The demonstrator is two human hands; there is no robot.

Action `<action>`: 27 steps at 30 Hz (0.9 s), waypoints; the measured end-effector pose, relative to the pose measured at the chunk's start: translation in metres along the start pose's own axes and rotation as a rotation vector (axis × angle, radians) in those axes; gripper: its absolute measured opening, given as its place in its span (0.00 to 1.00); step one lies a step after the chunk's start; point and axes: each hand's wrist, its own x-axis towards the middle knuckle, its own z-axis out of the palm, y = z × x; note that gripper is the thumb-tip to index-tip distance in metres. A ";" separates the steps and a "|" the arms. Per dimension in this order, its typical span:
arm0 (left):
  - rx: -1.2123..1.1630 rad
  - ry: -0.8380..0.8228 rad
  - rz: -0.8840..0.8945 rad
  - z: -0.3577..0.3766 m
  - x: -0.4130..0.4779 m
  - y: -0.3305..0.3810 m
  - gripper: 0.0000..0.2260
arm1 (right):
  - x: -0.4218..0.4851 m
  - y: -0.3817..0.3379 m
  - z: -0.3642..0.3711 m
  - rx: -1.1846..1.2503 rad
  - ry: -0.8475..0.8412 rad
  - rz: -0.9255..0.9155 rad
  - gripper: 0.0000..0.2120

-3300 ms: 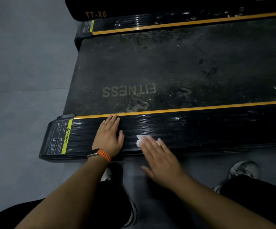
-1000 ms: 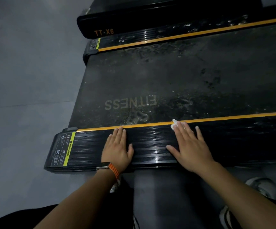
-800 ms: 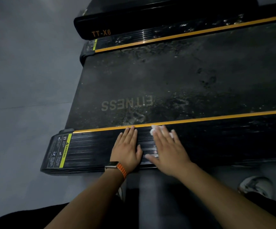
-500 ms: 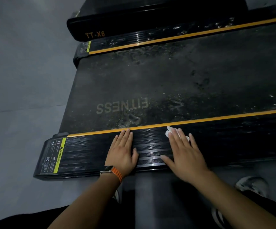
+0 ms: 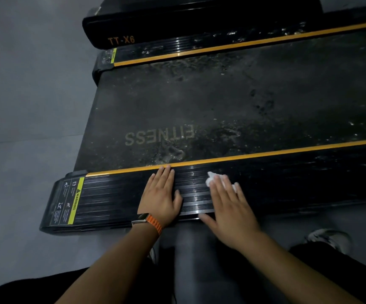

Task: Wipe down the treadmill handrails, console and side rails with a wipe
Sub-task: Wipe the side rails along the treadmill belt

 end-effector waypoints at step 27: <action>-0.014 0.007 -0.003 -0.001 0.002 0.000 0.32 | -0.029 -0.033 0.008 -0.090 0.025 -0.190 0.51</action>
